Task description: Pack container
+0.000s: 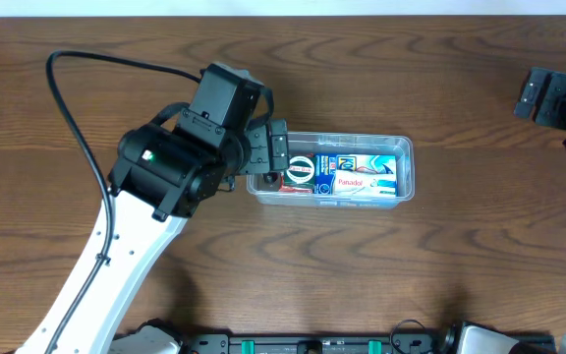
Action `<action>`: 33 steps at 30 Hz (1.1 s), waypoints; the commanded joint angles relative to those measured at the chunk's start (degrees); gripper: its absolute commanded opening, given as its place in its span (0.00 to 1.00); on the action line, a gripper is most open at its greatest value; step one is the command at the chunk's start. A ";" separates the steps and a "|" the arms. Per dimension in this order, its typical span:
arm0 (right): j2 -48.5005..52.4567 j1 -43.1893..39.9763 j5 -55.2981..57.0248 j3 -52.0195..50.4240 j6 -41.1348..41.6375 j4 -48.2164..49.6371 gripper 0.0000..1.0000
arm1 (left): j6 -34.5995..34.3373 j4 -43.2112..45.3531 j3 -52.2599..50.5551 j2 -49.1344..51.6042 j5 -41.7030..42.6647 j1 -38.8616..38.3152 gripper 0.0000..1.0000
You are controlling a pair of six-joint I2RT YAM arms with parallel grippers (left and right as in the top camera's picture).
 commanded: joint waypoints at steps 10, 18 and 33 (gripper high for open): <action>0.11 -0.35 0.17 0.09 0.98 -0.04 0.99 | 5.01 -10.67 -2.56 -3.15 -22.67 2.23 0.98; 0.11 -0.35 0.20 0.09 0.98 -0.04 0.99 | -0.09 11.41 -20.63 -19.69 -18.97 14.19 0.98; 0.11 -0.35 0.17 0.09 0.98 -0.04 0.99 | 1.20 66.49 -73.53 -56.22 -3.15 28.35 0.98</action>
